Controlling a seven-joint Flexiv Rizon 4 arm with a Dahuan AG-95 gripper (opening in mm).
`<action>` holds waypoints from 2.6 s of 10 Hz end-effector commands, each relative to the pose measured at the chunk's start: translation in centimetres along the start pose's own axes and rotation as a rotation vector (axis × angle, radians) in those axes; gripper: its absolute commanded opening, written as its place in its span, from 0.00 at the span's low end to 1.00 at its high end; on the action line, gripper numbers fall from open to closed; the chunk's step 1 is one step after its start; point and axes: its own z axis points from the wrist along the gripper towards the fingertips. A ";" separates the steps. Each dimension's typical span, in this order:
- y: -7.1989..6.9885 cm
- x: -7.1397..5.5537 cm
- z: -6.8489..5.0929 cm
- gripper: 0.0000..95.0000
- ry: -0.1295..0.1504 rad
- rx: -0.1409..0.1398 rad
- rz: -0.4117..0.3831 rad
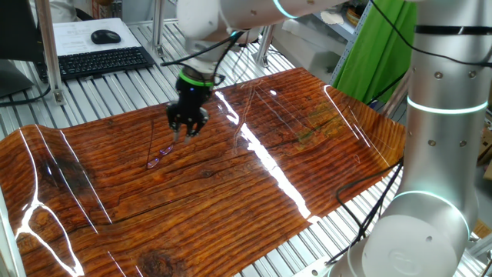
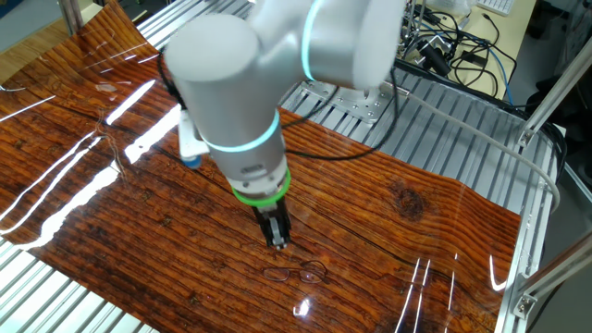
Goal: Unfold the leg of the glasses (with one hand)
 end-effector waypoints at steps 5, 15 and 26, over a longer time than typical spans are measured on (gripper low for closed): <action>1.2 0.5 1.8 0.20 -0.004 -0.003 0.021; 1.4 0.7 1.7 0.20 0.067 -0.021 -0.013; 2.6 0.3 3.7 0.20 0.036 -0.028 0.092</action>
